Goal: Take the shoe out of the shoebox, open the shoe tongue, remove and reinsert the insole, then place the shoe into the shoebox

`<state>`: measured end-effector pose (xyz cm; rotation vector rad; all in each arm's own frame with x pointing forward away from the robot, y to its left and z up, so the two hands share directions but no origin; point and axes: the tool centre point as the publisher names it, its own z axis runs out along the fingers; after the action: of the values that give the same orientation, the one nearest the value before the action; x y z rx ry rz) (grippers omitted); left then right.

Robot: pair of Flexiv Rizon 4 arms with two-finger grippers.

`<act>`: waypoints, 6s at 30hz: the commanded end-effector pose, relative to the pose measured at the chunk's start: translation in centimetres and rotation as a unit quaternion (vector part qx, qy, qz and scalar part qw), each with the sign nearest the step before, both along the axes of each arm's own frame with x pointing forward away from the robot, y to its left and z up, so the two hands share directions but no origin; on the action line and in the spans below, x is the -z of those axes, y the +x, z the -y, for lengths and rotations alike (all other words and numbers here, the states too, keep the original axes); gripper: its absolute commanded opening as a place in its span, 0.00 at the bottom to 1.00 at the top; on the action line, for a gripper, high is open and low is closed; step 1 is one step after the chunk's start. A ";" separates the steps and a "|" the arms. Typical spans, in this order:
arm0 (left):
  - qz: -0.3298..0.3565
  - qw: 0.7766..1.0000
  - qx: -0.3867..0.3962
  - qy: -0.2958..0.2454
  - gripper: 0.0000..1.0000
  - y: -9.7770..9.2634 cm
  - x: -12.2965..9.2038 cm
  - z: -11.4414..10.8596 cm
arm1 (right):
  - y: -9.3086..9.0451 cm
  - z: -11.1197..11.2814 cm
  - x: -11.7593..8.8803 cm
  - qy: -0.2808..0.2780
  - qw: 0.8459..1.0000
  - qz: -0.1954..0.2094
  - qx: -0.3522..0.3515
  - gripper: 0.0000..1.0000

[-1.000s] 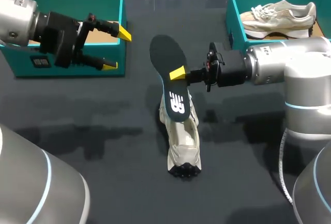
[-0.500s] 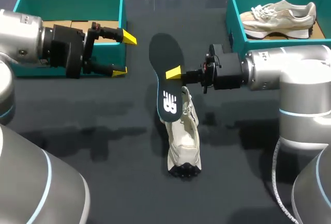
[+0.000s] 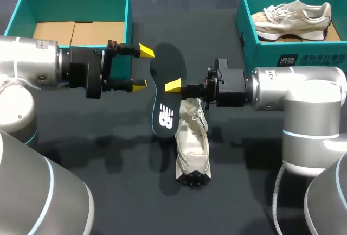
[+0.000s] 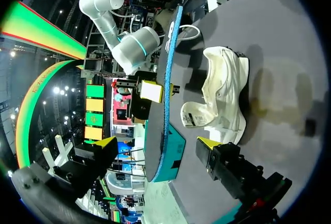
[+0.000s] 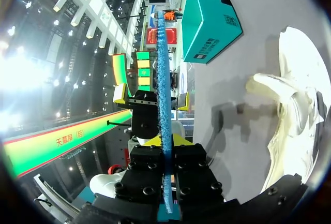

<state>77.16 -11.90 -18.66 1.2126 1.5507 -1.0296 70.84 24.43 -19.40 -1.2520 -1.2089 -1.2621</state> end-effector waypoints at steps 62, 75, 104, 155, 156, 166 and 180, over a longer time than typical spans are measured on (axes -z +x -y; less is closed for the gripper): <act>0.012 0.998 -0.016 -0.054 0.16 -0.9 2.0 3.2 | 0.0 -1.1 0.3 0.013 0.997 -0.010 -0.070 0.00; 0.013 0.998 -0.015 -0.053 0.15 -0.7 2.1 3.4 | 0.0 -1.1 0.3 0.013 0.997 -0.010 -0.070 0.00; 0.019 0.998 -0.013 -0.053 0.00 -2.4 1.3 2.7 | -0.1 2.7 0.2 0.063 0.995 0.035 -0.062 1.00; -0.037 0.999 0.019 -0.026 0.00 -9.1 -0.1 0.7 | -1.3 9.7 1.2 -0.098 0.930 0.286 -0.208 1.00; -0.037 0.999 0.019 -0.026 0.00 -9.1 -0.1 0.7 | -1.3 9.7 1.2 -0.098 0.930 0.286 -0.208 1.00; -0.112 0.993 0.012 -0.028 0.00 -11.6 -0.8 0.8 | -4.3 11.8 0.4 -0.218 0.844 0.404 -0.277 1.00; -0.129 0.991 0.014 -0.042 0.00 -12.7 -0.5 1.2 | -5.1 12.7 1.7 -0.262 0.825 0.401 -0.299 1.00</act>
<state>64.71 -13.14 -18.21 1.0806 1.6694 -1.3023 66.02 11.77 -21.18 -0.5237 -2.4482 -0.9994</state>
